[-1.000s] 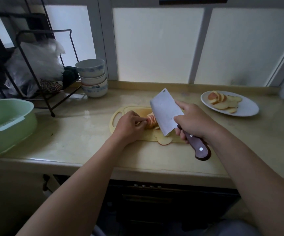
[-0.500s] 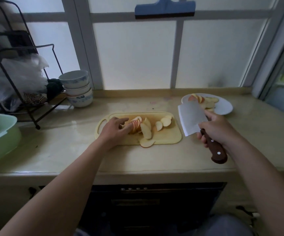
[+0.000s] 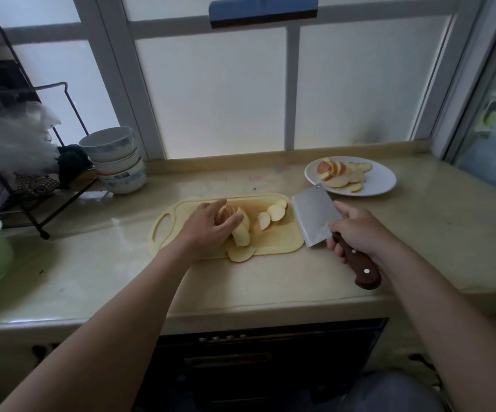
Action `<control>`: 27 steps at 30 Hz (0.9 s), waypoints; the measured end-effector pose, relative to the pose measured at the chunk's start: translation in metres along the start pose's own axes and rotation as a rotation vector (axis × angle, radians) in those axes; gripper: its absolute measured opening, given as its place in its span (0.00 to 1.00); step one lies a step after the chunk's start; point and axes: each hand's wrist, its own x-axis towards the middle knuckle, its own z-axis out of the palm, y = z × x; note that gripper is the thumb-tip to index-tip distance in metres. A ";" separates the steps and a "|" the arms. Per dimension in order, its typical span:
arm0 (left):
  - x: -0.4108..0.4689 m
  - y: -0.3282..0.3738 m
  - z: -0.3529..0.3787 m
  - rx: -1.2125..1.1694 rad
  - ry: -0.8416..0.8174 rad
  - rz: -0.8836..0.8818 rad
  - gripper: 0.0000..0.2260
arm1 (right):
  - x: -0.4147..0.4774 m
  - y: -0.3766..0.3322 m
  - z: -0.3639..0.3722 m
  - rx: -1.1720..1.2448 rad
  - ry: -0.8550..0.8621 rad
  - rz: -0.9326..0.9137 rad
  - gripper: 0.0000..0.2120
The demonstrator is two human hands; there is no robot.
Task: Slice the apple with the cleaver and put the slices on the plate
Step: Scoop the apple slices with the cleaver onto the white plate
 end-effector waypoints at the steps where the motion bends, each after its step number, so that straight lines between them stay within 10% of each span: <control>1: 0.000 0.001 0.003 0.003 -0.004 0.008 0.34 | 0.002 0.000 0.001 0.001 -0.011 0.001 0.24; 27: 0.015 0.023 0.031 0.046 0.060 -0.007 0.29 | 0.001 -0.011 0.075 0.022 -0.258 -0.016 0.33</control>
